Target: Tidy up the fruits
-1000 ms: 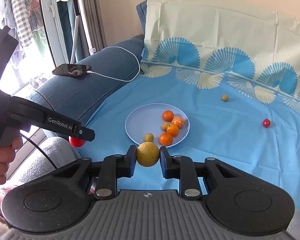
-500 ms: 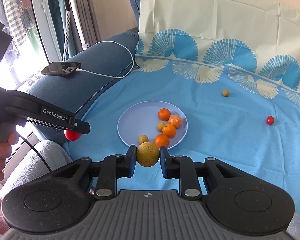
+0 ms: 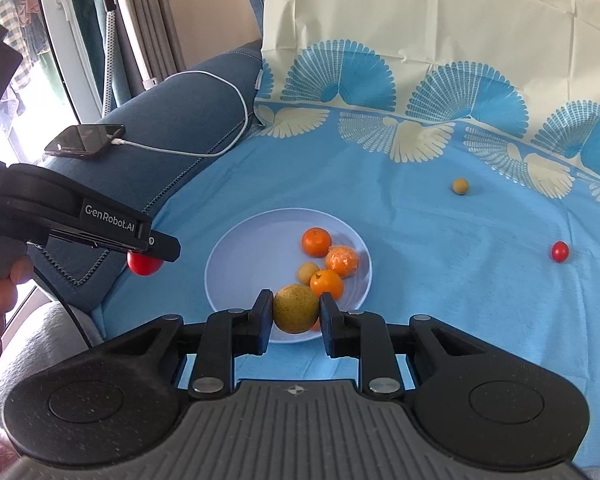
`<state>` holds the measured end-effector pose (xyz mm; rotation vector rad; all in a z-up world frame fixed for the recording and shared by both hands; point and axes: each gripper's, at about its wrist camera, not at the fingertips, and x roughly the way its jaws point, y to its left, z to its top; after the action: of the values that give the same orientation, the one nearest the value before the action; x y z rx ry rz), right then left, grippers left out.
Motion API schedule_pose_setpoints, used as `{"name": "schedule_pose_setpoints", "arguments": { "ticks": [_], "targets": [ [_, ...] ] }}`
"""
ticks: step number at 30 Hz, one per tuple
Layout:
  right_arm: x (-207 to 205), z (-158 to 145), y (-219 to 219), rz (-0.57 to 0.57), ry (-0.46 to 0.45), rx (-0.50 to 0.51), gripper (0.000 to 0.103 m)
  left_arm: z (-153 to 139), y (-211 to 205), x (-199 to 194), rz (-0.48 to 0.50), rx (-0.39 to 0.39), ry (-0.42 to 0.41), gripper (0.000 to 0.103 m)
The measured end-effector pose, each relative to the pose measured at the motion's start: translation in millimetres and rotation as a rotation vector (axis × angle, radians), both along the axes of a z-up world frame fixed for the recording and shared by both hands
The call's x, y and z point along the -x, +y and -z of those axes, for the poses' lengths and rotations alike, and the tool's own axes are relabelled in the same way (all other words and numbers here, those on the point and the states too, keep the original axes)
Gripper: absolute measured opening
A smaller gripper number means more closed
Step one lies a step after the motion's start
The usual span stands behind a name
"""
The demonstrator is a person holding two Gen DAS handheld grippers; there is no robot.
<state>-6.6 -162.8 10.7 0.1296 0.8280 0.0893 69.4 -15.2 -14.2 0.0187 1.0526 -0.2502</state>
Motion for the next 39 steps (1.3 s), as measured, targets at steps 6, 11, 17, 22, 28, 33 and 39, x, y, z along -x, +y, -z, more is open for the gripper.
{"name": "schedule_pose_setpoints", "arguments": {
  "ticks": [6,11,17,22,28,33,39],
  "targets": [
    [-36.4,28.2,-5.5,-0.009,0.029,0.010,0.026,26.2,-18.4,-34.6,0.016,-0.038,0.025,0.031],
    [-67.3,50.5,-6.7,-0.040,0.049,0.009,0.026,48.5,-29.6,-62.9,0.016,-0.071,0.041,0.031],
    [-94.5,73.6,-3.8,-0.091,0.071,0.004,0.026,73.7,-30.2,-85.3,0.009,-0.121,0.060,0.031],
    [-108.2,84.4,3.6,-0.131,0.073,0.012,0.027,78.0,-24.2,-94.8,0.020,-0.108,0.053,0.070],
    [-101.1,64.9,6.5,-0.114,0.039,0.014,0.088,44.7,0.5,-74.0,-0.036,-0.076,-0.035,0.103],
    [-61.9,43.0,8.7,-0.069,0.076,0.014,0.097,33.4,20.4,-26.6,-0.072,-0.094,0.019,0.103],
    [-6.6,12.3,21.1,-0.024,0.051,0.038,0.100,13.8,38.2,33.2,-0.092,-0.095,0.019,0.103]
  ]
}}
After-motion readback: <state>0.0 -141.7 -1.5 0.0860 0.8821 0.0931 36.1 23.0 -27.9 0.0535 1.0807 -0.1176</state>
